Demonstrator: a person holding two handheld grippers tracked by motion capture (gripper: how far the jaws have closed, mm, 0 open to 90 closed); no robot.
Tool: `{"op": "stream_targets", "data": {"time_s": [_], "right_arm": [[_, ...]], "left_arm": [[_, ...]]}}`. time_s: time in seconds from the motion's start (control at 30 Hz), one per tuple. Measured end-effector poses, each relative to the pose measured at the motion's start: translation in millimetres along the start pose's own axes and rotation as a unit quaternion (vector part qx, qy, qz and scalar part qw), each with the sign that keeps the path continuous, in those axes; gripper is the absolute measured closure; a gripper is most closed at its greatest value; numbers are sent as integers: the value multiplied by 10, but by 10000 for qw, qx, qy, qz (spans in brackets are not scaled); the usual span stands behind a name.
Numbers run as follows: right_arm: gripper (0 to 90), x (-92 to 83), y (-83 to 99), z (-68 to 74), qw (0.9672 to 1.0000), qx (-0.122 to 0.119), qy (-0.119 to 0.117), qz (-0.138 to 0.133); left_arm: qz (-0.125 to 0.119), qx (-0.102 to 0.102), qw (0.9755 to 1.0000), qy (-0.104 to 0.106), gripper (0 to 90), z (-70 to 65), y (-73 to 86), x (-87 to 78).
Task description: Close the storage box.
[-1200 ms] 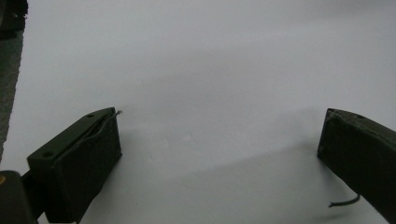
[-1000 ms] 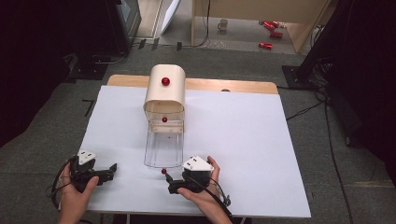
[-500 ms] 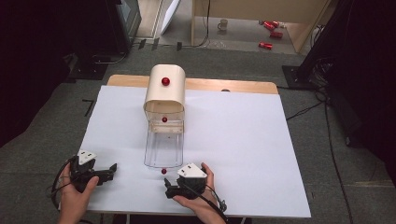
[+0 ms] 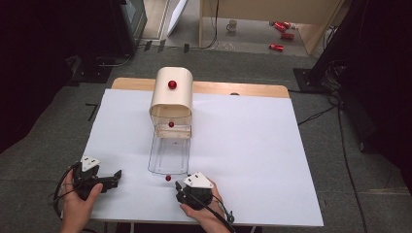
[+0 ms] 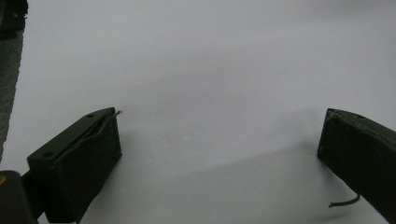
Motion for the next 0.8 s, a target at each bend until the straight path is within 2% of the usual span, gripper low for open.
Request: {"op": "stream_targets", "data": {"time_s": [0.3, 0.53, 0.8], "right_arm": [[624, -25, 29, 87, 9999, 8, -112, 10], [710, 25, -14, 188, 9993, 2, -368, -87], [739, 125, -76, 259, 9988, 6, -496, -62]], "left_arm": [[1, 0, 10000, 0, 0, 0, 0, 0], [-1, 0, 10000, 0, 0, 0, 0, 0], [-3, 0, 10000, 0, 0, 0, 0, 0]]}}
Point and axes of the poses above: each handheld gripper's, and its own axes: x roughly forward along the jaws, y roughly out of its underside, z roughly to its left, the point moved 6 cm from there along x, roughly forward along the jaws, and after that the axes turned 11 degrees about -z, right-handed, at the moved point
